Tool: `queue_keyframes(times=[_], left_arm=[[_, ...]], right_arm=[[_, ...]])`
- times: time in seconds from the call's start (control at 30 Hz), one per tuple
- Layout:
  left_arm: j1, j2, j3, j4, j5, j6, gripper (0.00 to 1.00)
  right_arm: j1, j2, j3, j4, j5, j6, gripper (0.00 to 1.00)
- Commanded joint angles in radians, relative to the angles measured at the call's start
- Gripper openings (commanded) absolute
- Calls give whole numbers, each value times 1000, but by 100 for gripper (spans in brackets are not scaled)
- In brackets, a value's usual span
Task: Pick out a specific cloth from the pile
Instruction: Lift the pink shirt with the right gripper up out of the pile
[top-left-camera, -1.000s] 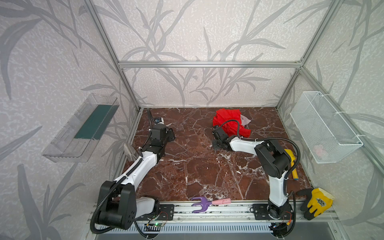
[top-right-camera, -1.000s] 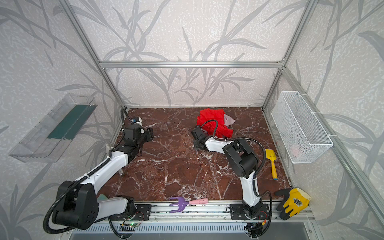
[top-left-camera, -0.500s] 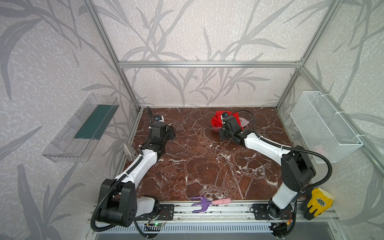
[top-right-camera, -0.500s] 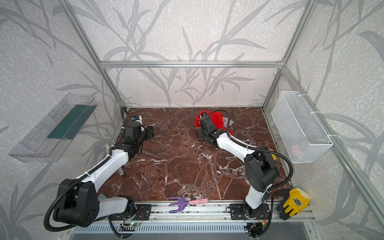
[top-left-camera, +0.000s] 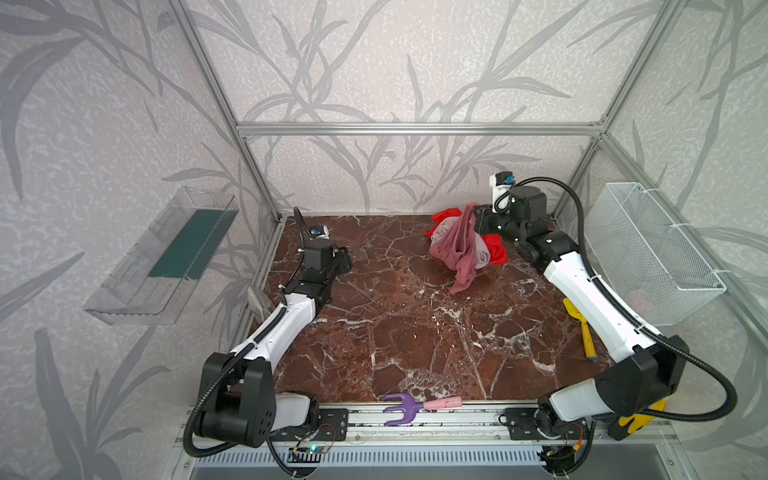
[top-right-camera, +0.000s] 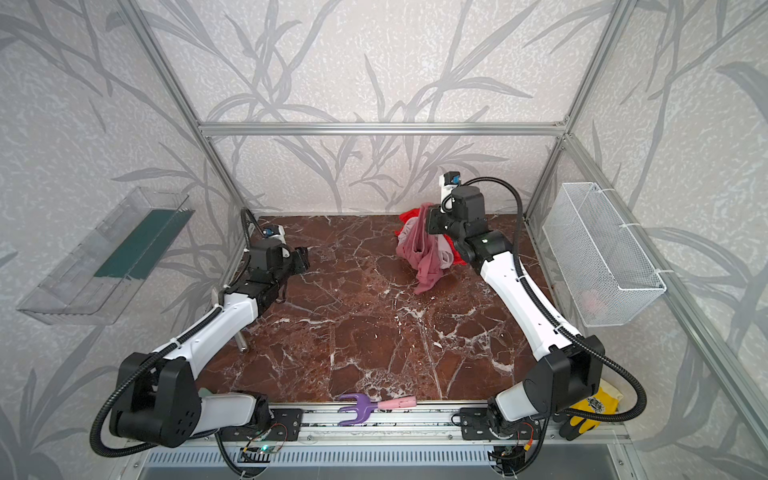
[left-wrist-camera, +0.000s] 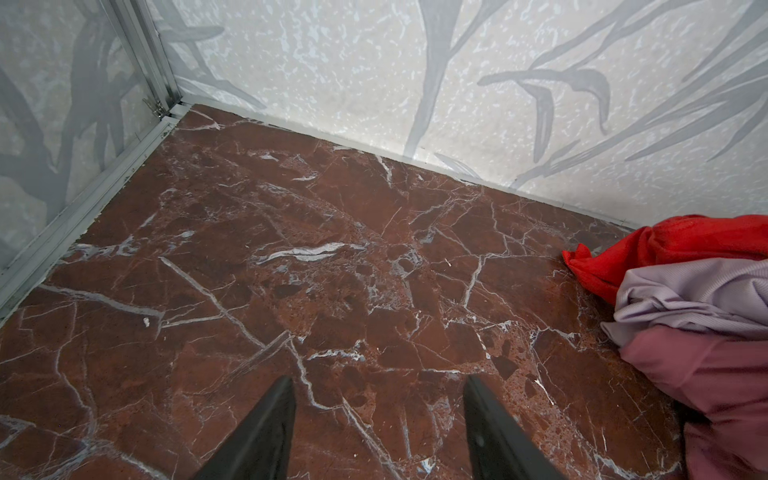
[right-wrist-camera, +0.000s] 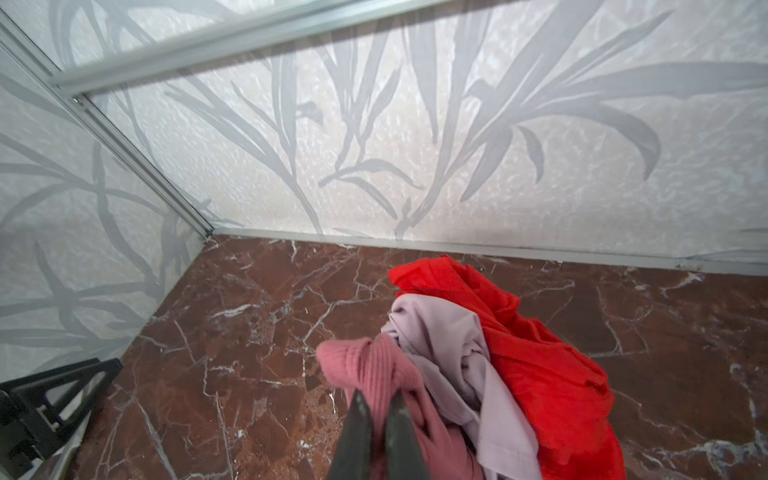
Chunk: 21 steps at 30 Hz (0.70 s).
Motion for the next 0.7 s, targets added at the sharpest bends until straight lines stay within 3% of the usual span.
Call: queue_keyframes(times=[0.0, 0.67], left_arm=[[-4, -1, 42, -21, 21, -18, 62], [-4, -43, 61, -43, 47, -31, 62]], right_arm=[[-32, -38, 59, 11, -121, 31, 0], [-63, -99, 331, -23, -263, 19, 0]])
